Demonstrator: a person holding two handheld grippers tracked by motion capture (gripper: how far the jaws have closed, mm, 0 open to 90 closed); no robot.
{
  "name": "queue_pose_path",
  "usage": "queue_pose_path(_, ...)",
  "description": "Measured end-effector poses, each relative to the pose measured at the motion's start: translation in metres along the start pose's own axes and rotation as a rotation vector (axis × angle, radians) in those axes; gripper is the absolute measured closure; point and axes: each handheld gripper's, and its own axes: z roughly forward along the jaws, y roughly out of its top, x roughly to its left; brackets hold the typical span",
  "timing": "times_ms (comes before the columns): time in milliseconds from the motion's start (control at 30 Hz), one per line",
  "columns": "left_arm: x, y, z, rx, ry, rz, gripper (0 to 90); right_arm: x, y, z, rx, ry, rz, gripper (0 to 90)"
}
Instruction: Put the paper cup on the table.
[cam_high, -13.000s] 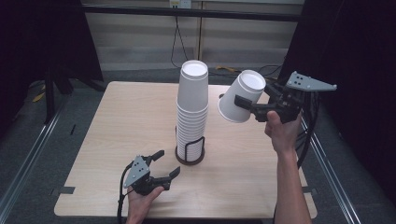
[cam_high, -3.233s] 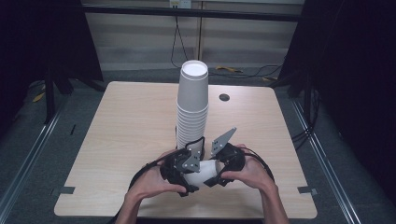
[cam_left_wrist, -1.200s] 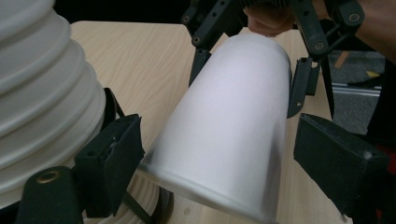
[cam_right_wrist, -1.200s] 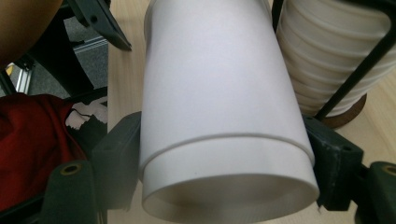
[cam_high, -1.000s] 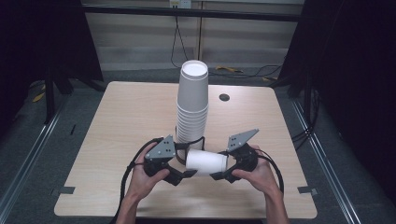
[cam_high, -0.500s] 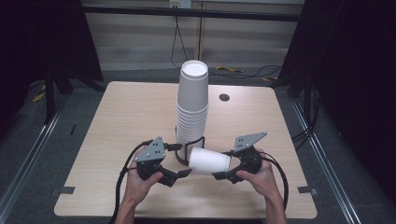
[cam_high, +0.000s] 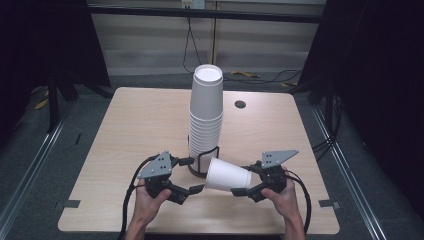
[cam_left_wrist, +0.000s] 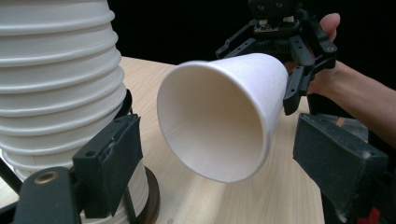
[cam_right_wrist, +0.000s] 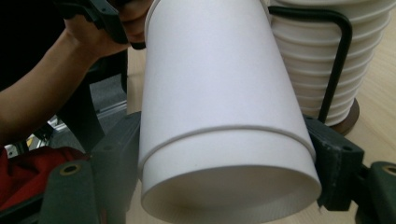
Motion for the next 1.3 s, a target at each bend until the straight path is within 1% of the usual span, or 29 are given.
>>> queue_pose_path(33, 0.000, -0.001, 0.000, -0.006, -0.009, -0.003, 15.4, 0.001, -0.001, 0.000, -0.011, 0.007, -0.001, 23.7)
queue_pose_path(67, 0.000, -0.001, 0.000, -0.007, -0.009, -0.008, 15.4, 0.002, -0.002, 0.000, -0.026, -0.002, -0.004, 23.7)
queue_pose_path(100, -0.001, -0.002, 0.001, -0.017, -0.014, -0.014, 15.3, 0.002, -0.002, 0.000, -0.038, 0.001, -0.005, 23.8)
queue_pose_path(133, -0.001, -0.003, 0.001, -0.022, -0.022, -0.019, 15.3, 0.002, -0.003, 0.000, -0.048, 0.010, -0.007, 23.7)
queue_pose_path(167, -0.001, -0.004, 0.001, -0.026, -0.028, -0.017, 15.4, 0.002, -0.004, 0.000, -0.061, 0.009, -0.007, 23.7)
queue_pose_path(233, -0.001, -0.006, 0.003, -0.038, -0.051, -0.030, 15.3, 0.001, -0.006, 0.001, -0.082, 0.027, -0.004, 23.7)
queue_pose_path(267, 0.000, -0.007, 0.003, -0.030, -0.045, -0.032, 15.3, 0.000, -0.006, 0.002, -0.093, 0.031, -0.002, 23.7)
queue_pose_path(333, 0.000, -0.010, 0.005, -0.044, -0.059, -0.047, 15.3, 0.000, -0.008, 0.003, -0.100, 0.039, 0.003, 23.7)
queue_pose_path(367, 0.001, -0.012, 0.006, -0.046, -0.061, -0.052, 15.4, 0.000, -0.008, 0.004, -0.103, 0.038, 0.002, 23.6)
queue_pose_path(433, 0.001, -0.014, 0.007, -0.049, -0.068, -0.062, 15.3, 0.000, -0.008, 0.005, -0.112, 0.050, 0.003, 23.7)
queue_pose_path(467, 0.001, -0.014, 0.008, -0.045, -0.077, -0.064, 15.3, 0.000, -0.008, 0.006, -0.120, 0.055, 0.001, 23.6)
queue_pose_path(533, 0.001, -0.014, 0.010, -0.048, -0.073, -0.062, 15.3, 0.000, -0.008, 0.007, -0.129, 0.064, -0.005, 23.6)
queue_pose_path(567, 0.002, -0.014, 0.010, -0.053, -0.079, -0.062, 15.3, 0.000, -0.008, 0.008, -0.133, 0.069, -0.005, 23.6)
queue_pose_path(667, 0.003, -0.013, 0.014, -0.057, -0.086, -0.067, 15.3, 0.000, -0.008, 0.009, -0.135, 0.074, -0.006, 23.7)
queue_pose_path(733, 0.005, -0.012, 0.016, -0.043, -0.074, -0.070, 15.3, 0.001, -0.008, 0.010, -0.133, 0.075, -0.013, 23.7)
queue_pose_path(800, 0.006, -0.012, 0.018, -0.058, -0.085, -0.084, 13.9, 0.000, -0.007, 0.010, -0.132, 0.080, -0.015, 23.7)
queue_pose_path(867, 0.008, -0.011, 0.018, -0.057, -0.083, -0.077, 13.3, 0.000, -0.006, 0.009, -0.134, 0.075, -0.019, 23.7)
queue_pose_path(967, 0.008, -0.009, 0.020, -0.046, -0.070, -0.087, 6.1, 0.000, -0.005, 0.008, -0.127, 0.076, -0.026, 23.7)
queue_pose_path(1033, 0.008, -0.008, 0.022, -0.034, -0.073, -0.078, 2.8, 0.001, -0.004, 0.008, -0.127, 0.080, -0.031, 23.7)
queue_pose_path(1100, 0.007, -0.007, 0.023, -0.024, -0.075, -0.074, 2.0, 0.002, -0.004, 0.008, -0.125, 0.077, -0.037, 23.7)
queue_pose_path(1133, 0.007, -0.007, 0.024, -0.025, -0.073, -0.069, 1.5, 0.002, -0.004, 0.008, -0.125, 0.082, -0.040, 23.7)
queue_pose_path(1167, 0.007, -0.006, 0.025, -0.019, -0.067, -0.066, 1.3, 0.002, -0.004, 0.008, -0.129, 0.076, -0.046, 23.7)
queue_pose_path(1200, 0.007, -0.005, 0.026, -0.016, -0.079, -0.070, 0.2, 0.003, -0.003, 0.008, -0.134, 0.070, -0.050, 23.7)
queue_pose_path(1267, 0.007, -0.005, 0.027, -0.018, -0.080, -0.065, 0.0, 0.003, -0.002, 0.008, -0.133, 0.077, -0.060, 23.7)
queue_pose_path(1300, 0.007, -0.004, 0.028, -0.011, -0.086, -0.061, 0.0, 0.003, -0.002, 0.008, -0.129, 0.076, -0.062, 23.7)
